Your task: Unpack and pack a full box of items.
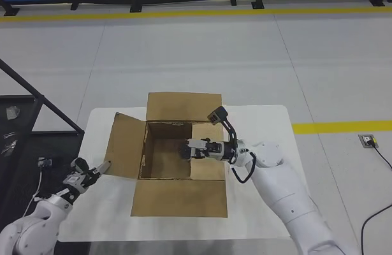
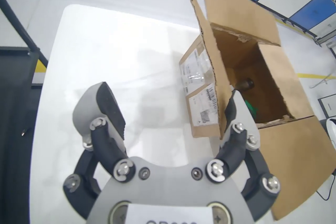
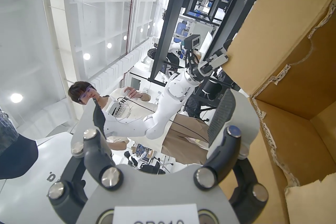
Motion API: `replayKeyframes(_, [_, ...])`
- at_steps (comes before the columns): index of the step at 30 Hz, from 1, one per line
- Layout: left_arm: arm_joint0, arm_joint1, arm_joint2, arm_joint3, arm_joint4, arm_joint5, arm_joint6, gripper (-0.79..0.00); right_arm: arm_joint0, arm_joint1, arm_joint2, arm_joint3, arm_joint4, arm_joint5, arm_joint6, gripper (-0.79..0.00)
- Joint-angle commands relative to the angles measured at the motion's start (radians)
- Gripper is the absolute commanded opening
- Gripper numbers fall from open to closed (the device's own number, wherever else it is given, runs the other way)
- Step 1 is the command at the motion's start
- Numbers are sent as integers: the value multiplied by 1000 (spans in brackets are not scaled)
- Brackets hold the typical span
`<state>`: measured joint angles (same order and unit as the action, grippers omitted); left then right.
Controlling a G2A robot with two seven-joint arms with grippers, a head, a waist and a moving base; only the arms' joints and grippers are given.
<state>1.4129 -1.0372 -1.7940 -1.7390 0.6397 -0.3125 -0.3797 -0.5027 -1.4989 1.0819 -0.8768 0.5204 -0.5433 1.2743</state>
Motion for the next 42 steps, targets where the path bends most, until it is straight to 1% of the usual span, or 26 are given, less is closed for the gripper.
replayKeyframes(1, [5, 0, -3, -53, -6, 0, -7, 0, -20, 10, 11, -50, -29, -15, -13, 0])
replayKeyframes(4, [8, 1, -9, -128, -18, -7, -4, 0, -70, 35, 42, -158, -102, -37, -34, 0])
replayKeyframes(8, [28, 1, -14, -252, -77, -44, -14, 0, -185, 80, 117, -343, -194, -56, -54, 0])
replayKeyframes(11, [16, 4, 26, -311, -113, -78, -87, 0, -298, 116, 204, -487, -255, -75, -72, 0])
replayKeyframes(13, [-26, 5, 91, -310, -136, -76, -146, 0, -381, 139, 271, -572, -294, -90, -87, 0])
replayKeyframes(15, [-94, 2, 188, -268, -195, -70, -212, 0, -461, 158, 338, -644, -320, -103, -101, 0])
replayKeyframes(17, [-193, -5, 300, -180, -304, -51, -294, 0, -538, 173, 400, -702, -332, -119, -116, 0])
replayKeyframes(19, [-304, -17, 409, -68, -348, -14, -347, 0, -609, 185, 455, -746, -335, -141, -138, 0])
replayKeyframes(20, [-357, -25, 463, -16, -354, 3, -356, 0, -641, 190, 479, -764, -340, -147, -145, 0])
replayKeyframes(21, [-406, -33, 510, 36, -333, 18, -349, 0, -641, 190, 479, -764, -340, -147, -145, 0])
replayKeyframes(23, [-482, -52, 594, 133, -340, 49, -325, 0, -641, 190, 479, -764, -340, -147, -145, 0])
replayKeyframes(24, [-516, -59, 621, 177, -333, 63, -318, 0, -641, 190, 479, -764, -340, -147, -145, 0])
replayKeyframes(31, [-516, -59, 621, 177, -333, 63, -318, 0, -641, 190, 479, -764, -340, -147, -145, 0])
replayKeyframes(33, [-513, -59, 621, 178, -335, 64, -314, 0, -644, 190, 472, -763, -349, -126, -170, 0])
replayKeyframes(35, [-507, -60, 622, 189, -373, 58, -319, 0, -637, 192, 455, -764, -351, -118, -184, 0])
replayKeyframes(38, [-543, -71, 643, 256, -483, 61, -350, 0, -626, 197, 454, -754, -350, -115, -193, 0])
replayKeyframes(41, [-612, -90, 690, 361, -579, 66, -381, 0, -633, 206, 474, -750, -338, -116, -202, 0])
replayKeyframes(42, [-638, -97, 707, 402, -588, 70, -378, 0, -638, 208, 482, -750, -331, -116, -203, 0])
